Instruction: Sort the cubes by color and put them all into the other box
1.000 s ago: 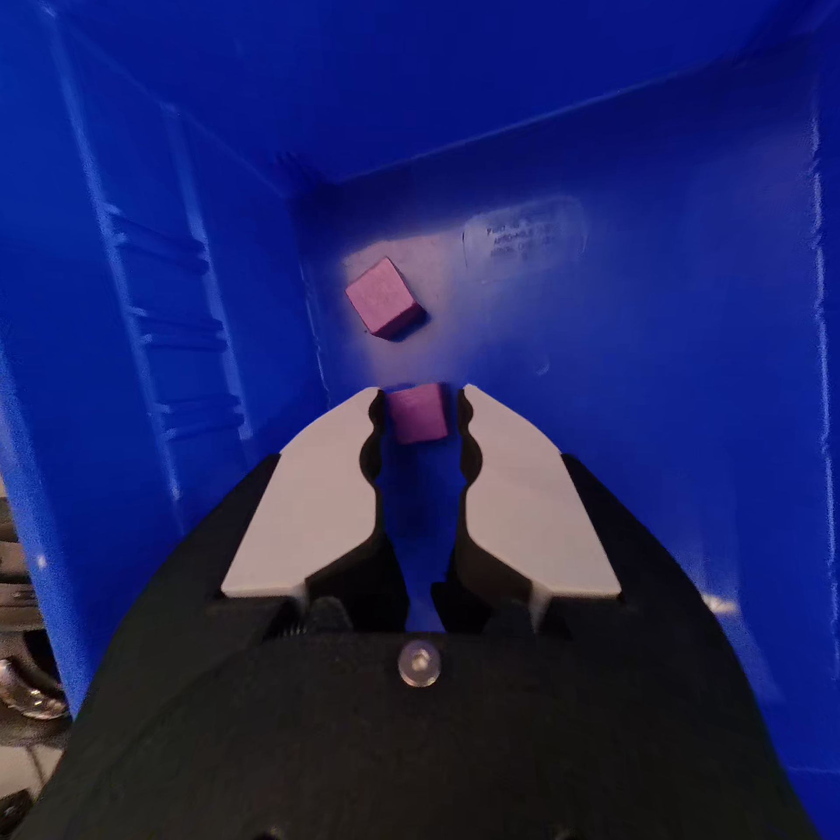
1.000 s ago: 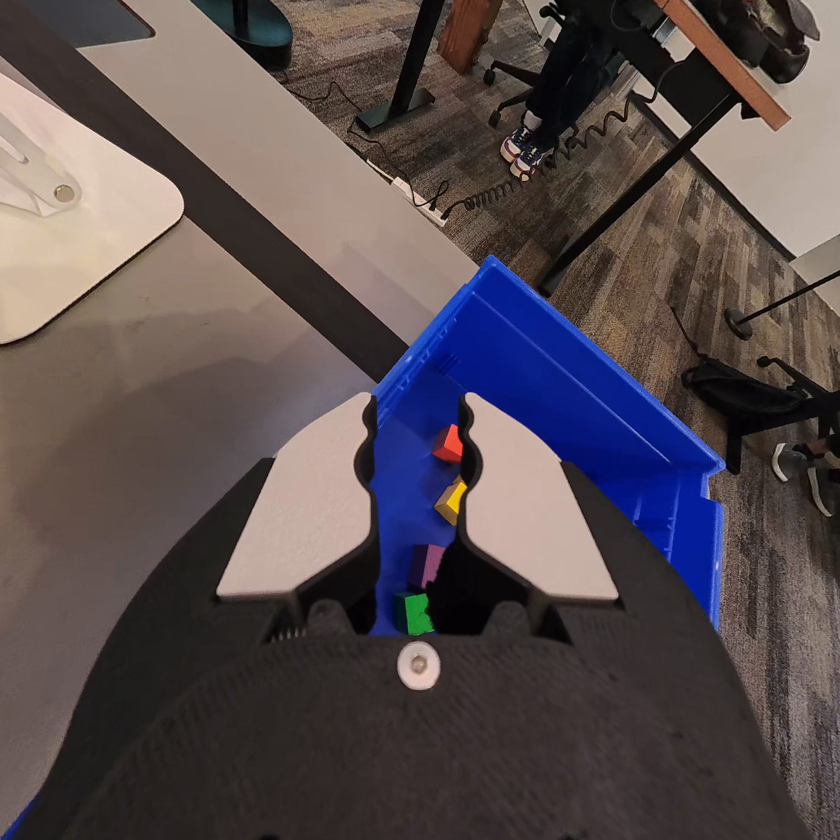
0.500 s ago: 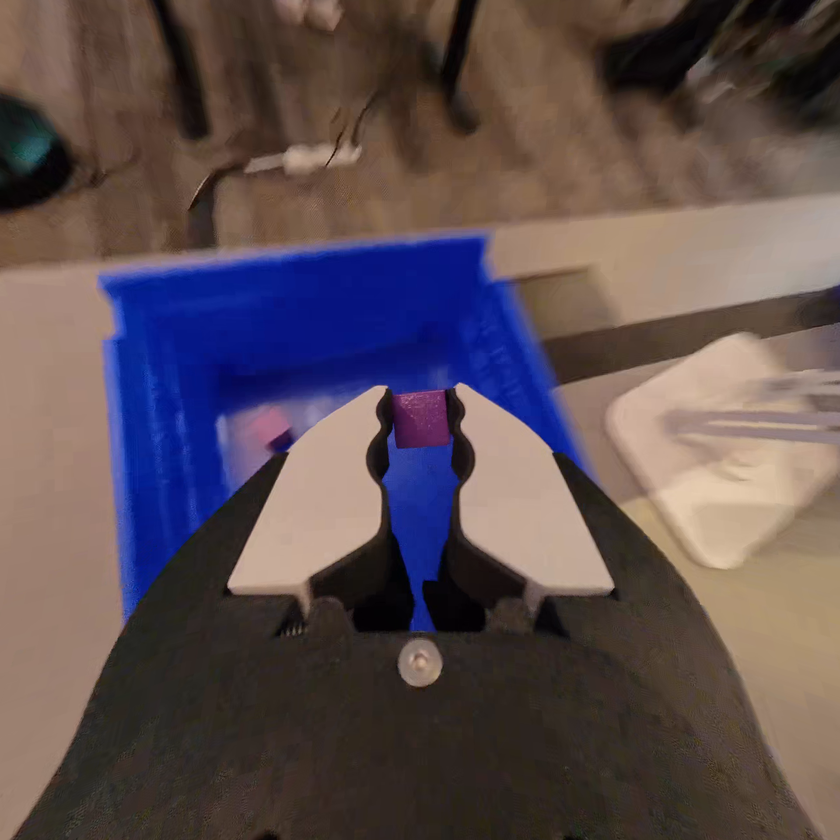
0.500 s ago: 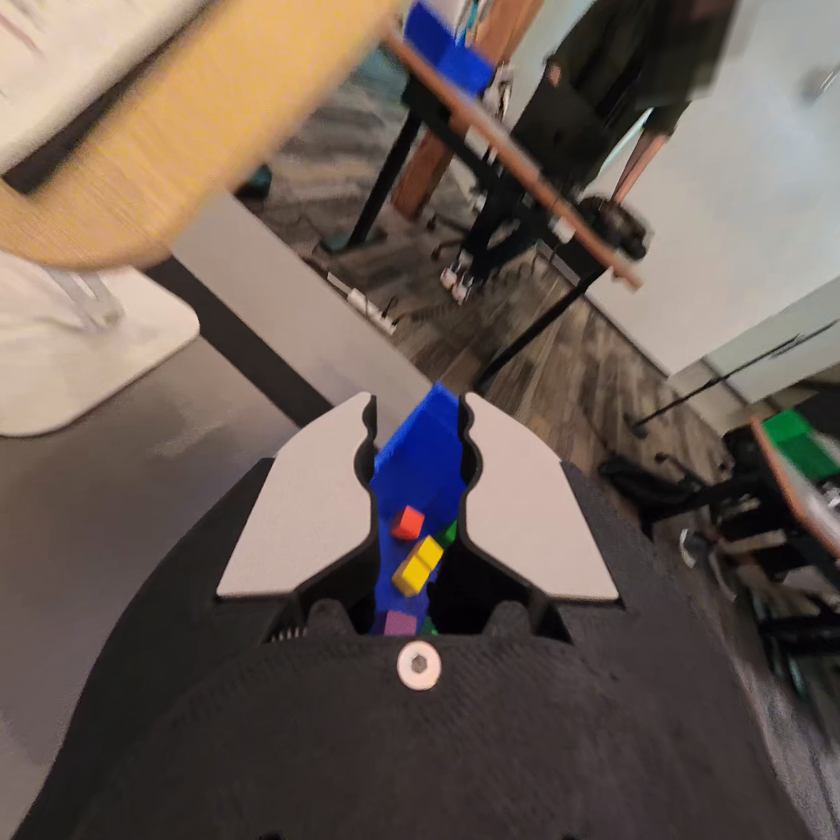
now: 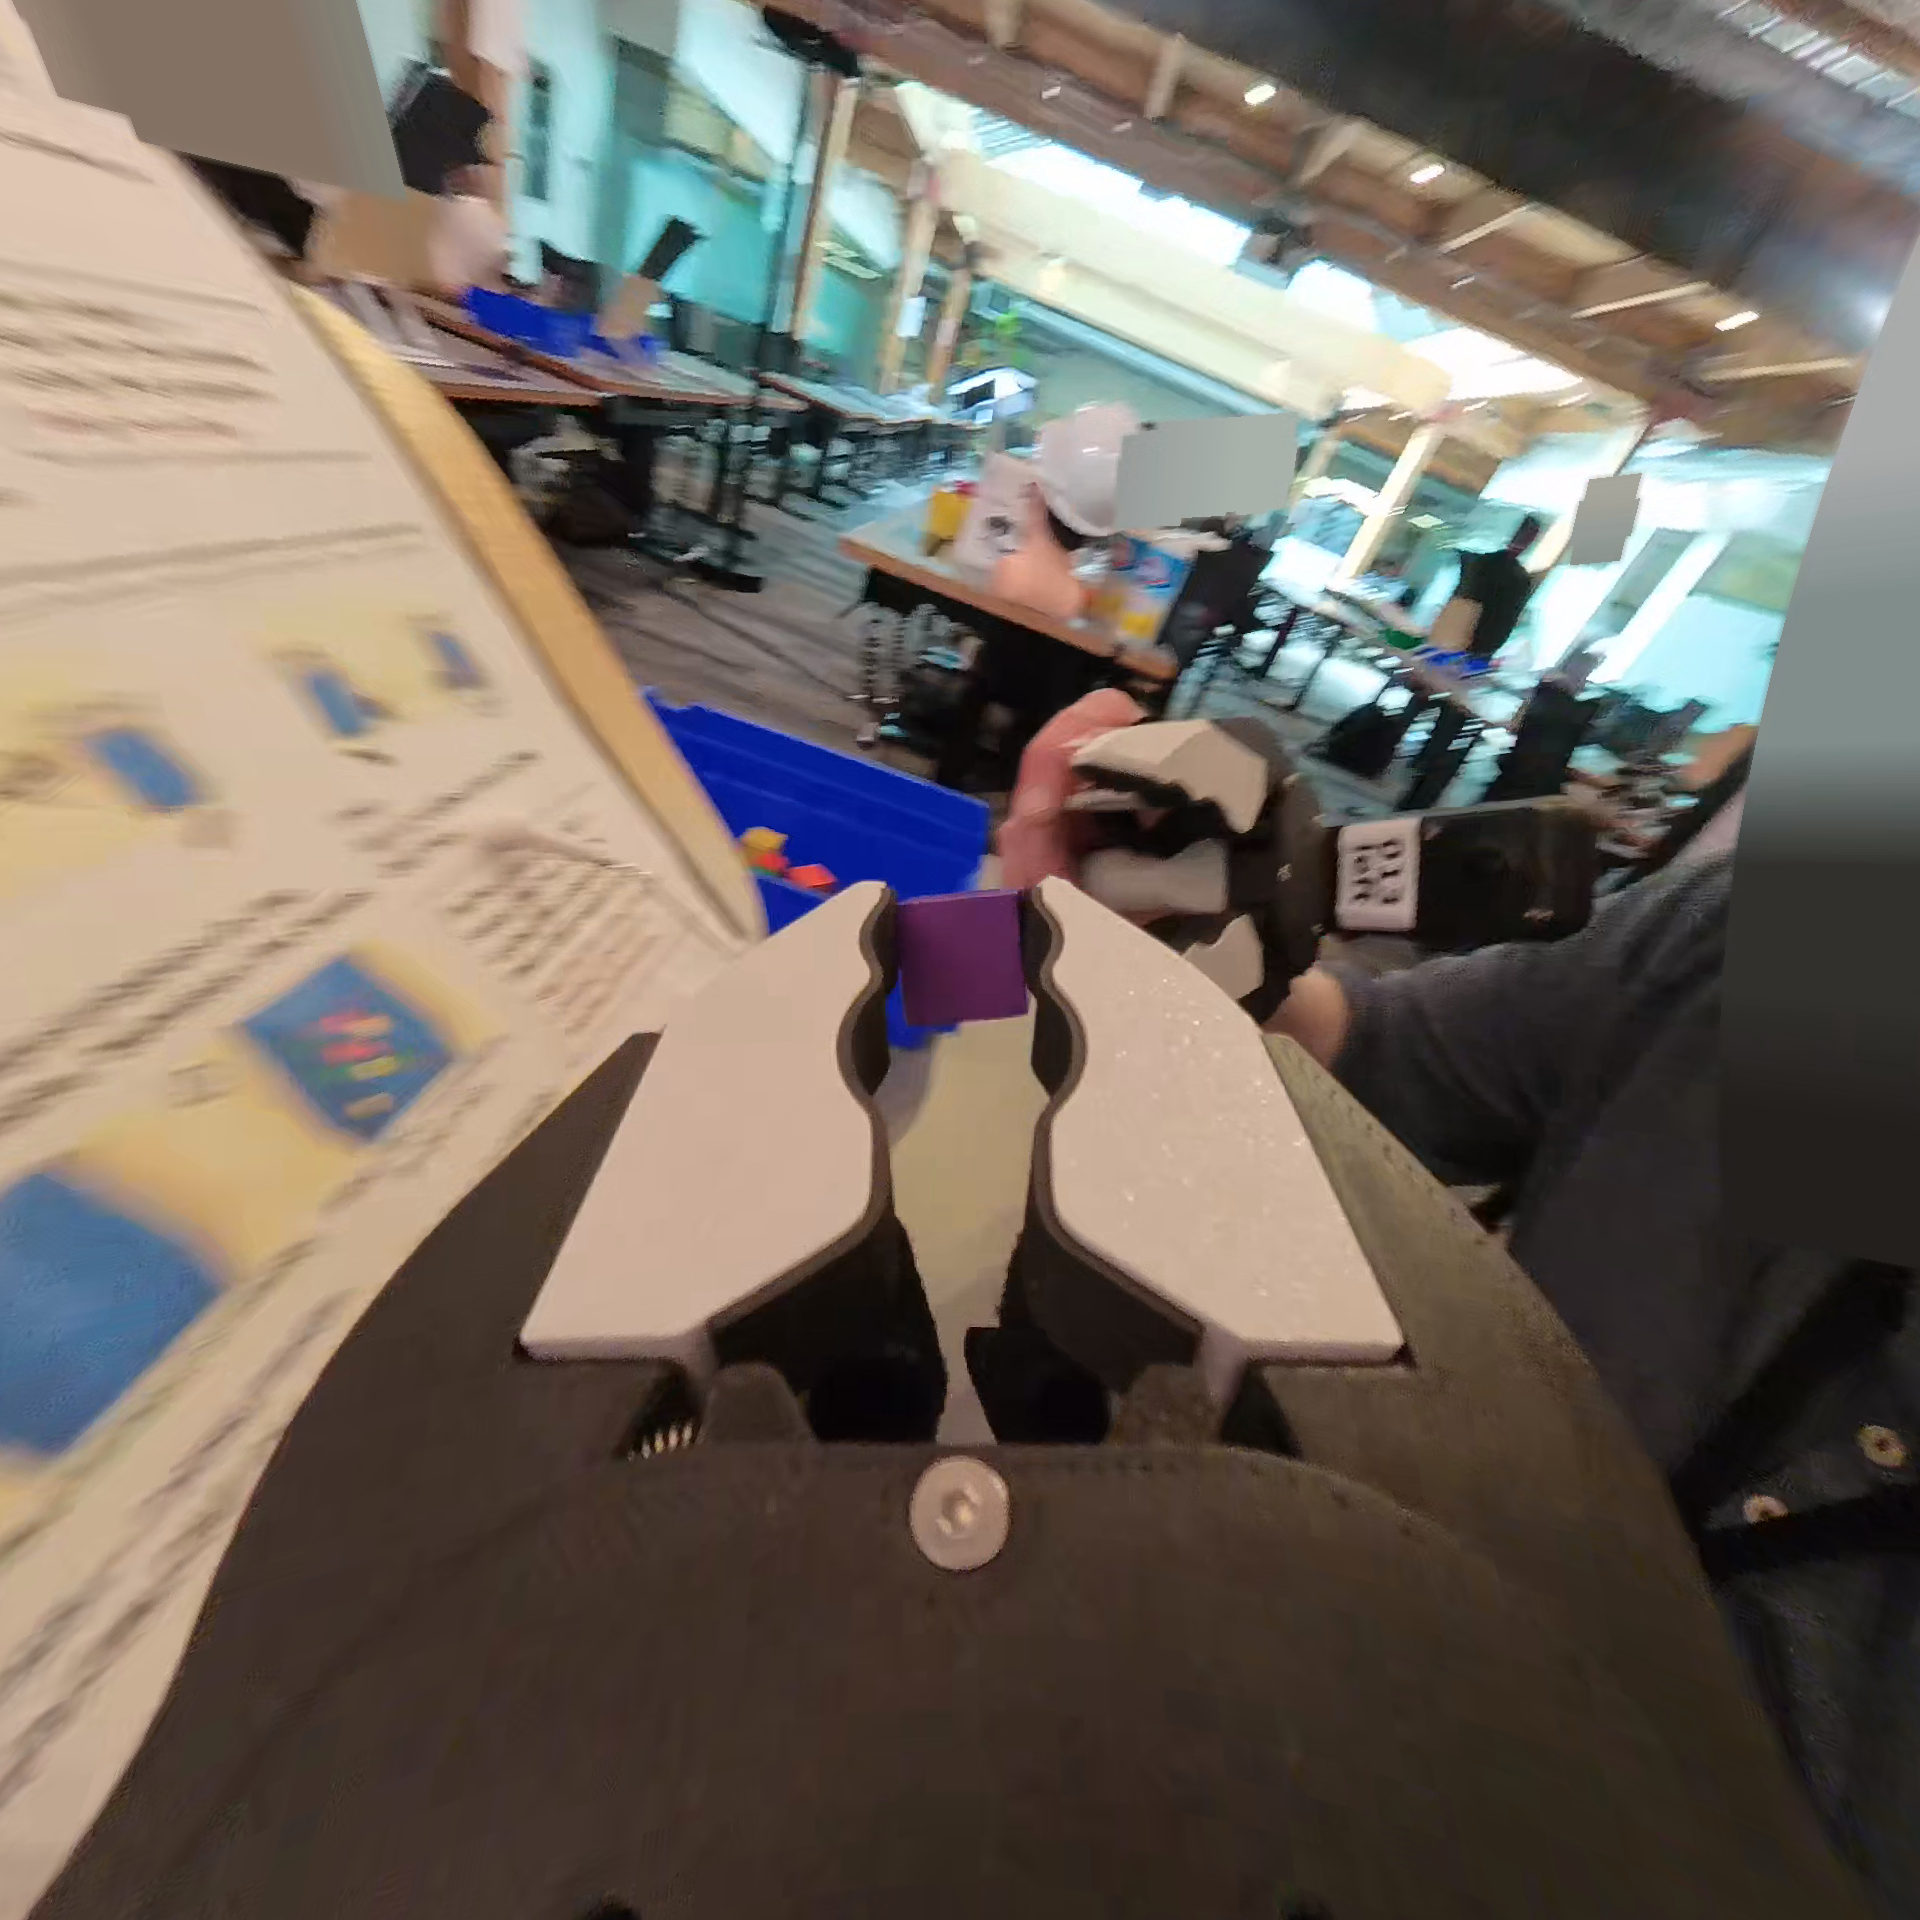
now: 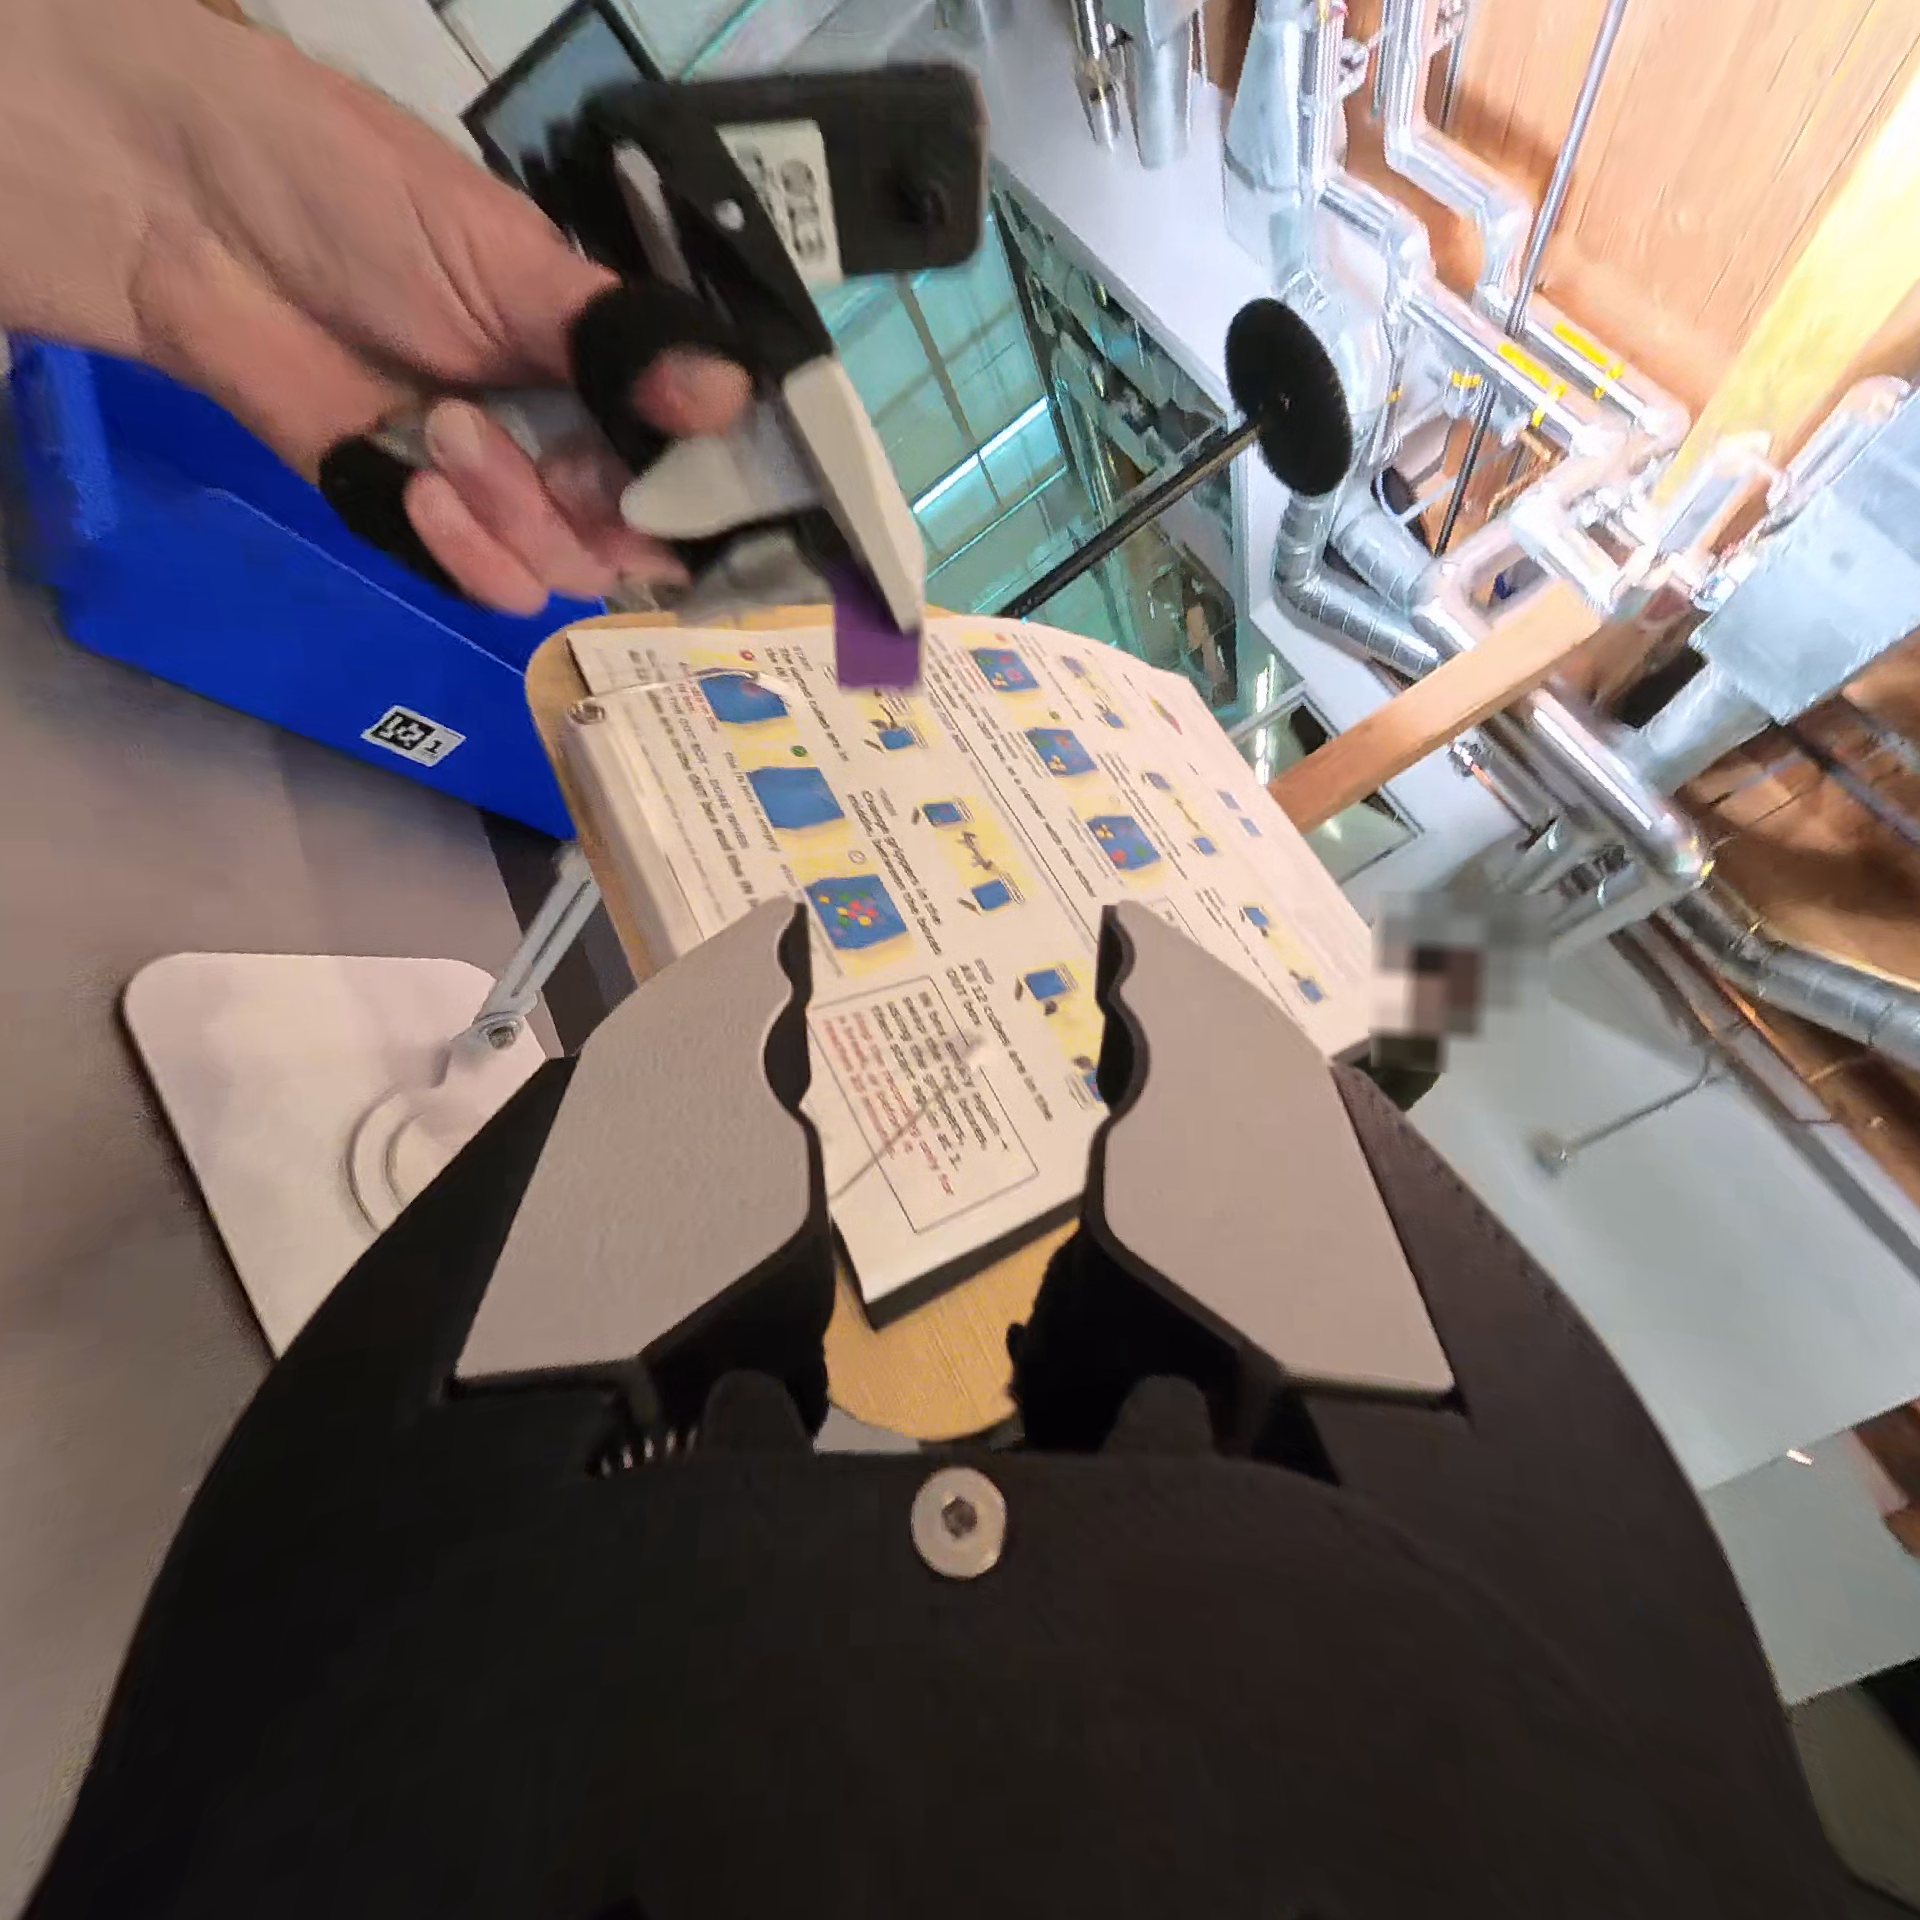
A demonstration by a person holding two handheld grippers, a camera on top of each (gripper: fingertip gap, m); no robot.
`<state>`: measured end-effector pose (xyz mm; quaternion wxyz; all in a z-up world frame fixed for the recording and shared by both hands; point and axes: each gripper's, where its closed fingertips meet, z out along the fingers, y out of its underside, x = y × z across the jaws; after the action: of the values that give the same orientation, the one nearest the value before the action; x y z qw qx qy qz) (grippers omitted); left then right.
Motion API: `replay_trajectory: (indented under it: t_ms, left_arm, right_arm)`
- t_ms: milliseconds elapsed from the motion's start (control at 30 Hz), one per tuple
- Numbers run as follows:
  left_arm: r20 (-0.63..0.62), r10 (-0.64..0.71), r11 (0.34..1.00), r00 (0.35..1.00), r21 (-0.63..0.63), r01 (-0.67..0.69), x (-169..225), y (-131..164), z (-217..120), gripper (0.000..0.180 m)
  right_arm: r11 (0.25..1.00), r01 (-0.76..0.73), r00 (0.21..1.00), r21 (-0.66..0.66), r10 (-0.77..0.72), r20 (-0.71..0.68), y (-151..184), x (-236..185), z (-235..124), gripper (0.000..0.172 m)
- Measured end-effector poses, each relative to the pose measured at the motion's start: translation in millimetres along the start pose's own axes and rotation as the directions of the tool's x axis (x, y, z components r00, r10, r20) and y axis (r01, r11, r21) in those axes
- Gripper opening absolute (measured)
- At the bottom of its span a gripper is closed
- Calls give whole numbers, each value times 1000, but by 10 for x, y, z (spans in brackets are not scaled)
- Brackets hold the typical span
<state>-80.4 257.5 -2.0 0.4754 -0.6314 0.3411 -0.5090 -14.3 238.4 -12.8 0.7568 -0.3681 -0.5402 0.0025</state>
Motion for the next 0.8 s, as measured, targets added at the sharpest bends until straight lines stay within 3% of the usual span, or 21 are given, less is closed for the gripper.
replay_trajectory:
  t_ms: [133,300,367,433,567,700,800]
  left_arm:
    - [-153,-73,997,986,2,74,290,226,434,23]
    - [-226,-128,992,966,-18,127,419,387,640,23]
    - [-243,-135,991,961,-15,135,446,401,661,23]
    - [-261,-147,989,954,-19,147,477,415,677,23]
    - [-283,-149,988,947,-14,152,512,395,667,22]
    - [-284,-120,985,951,83,149,493,196,514,21]
    - [-214,-34,989,976,133,64,422,45,338,0]
  right_arm:
    - [1000,-10,1000,24,10,19,-48,-163,59,53]
    - [999,11,1000,51,-12,16,-86,-251,71,45]
    - [999,21,1000,25,-21,4,-53,-256,91,40]
    - [999,25,999,28,-24,-26,-39,-225,86,24]
    - [999,23,1000,43,-23,-22,-68,-214,66,23]
    - [998,21,999,54,-19,-32,-71,-108,9,23]
    - [1000,8,993,-9,-9,-116,158,303,-109,23]
